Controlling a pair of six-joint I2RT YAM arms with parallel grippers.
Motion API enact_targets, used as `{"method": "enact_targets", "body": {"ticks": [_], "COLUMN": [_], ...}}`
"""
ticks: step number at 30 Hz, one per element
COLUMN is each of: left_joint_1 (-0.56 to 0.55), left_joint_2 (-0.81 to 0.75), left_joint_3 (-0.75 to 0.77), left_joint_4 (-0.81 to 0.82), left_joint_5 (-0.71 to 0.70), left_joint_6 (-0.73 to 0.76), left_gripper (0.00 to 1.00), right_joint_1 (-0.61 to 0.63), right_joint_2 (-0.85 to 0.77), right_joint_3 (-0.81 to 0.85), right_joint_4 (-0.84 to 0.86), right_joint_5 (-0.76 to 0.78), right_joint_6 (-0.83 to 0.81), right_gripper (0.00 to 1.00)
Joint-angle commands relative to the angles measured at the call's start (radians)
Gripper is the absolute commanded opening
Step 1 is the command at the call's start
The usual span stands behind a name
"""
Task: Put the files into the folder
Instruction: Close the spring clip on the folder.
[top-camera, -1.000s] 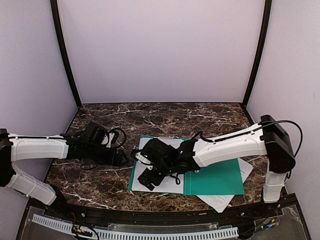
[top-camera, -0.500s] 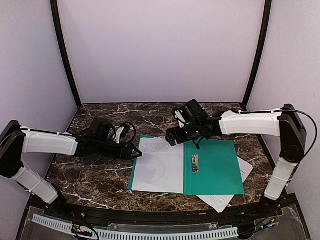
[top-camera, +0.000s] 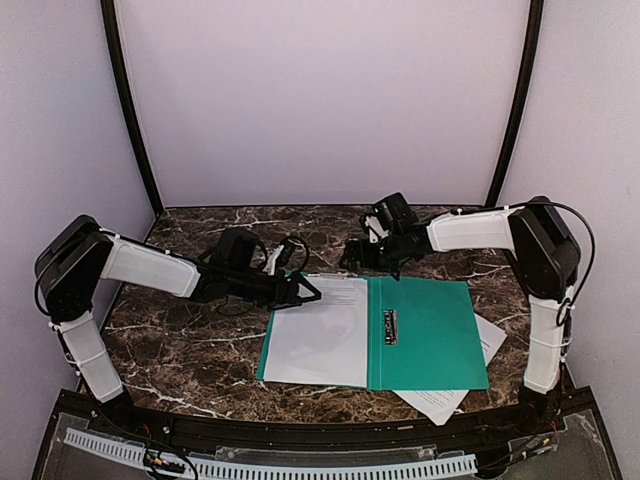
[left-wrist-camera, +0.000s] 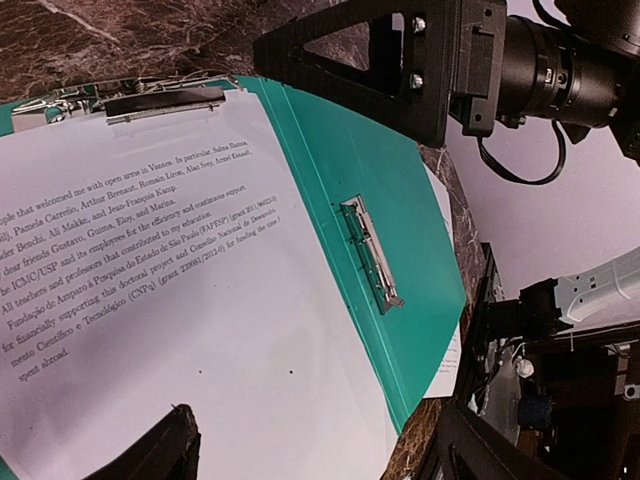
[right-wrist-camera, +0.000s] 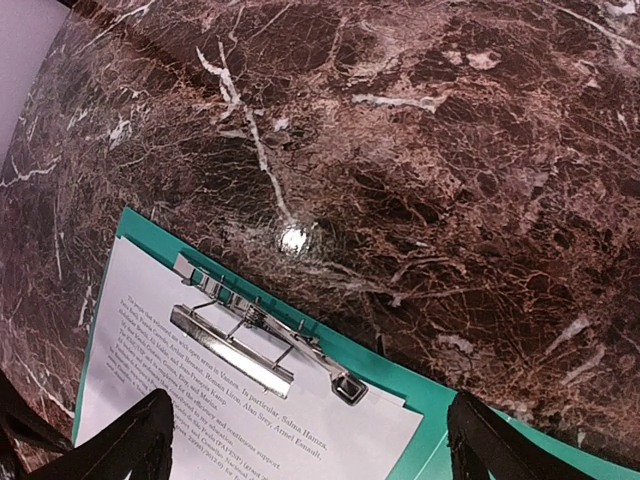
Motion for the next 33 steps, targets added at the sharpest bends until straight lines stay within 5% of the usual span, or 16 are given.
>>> {"method": "enact_targets", "body": {"ticks": [1, 33], "left_joint_1": [-0.016, -0.030], "left_joint_2": [0.046, 0.160], "left_joint_3": [0.040, 0.036], "left_joint_4": [0.035, -0.038], "left_joint_5": [0.049, -0.032], "left_joint_6": [-0.053, -0.051], "left_gripper": [0.82, 0.82], "right_joint_1": [-0.019, -0.027], "right_joint_2": [0.034, 0.104], "right_joint_3": [0.049, 0.023], "right_joint_4": [0.075, 0.100], "right_joint_5": [-0.121, -0.164], "right_joint_6": [0.046, 0.073], "right_gripper": [0.92, 0.91]}}
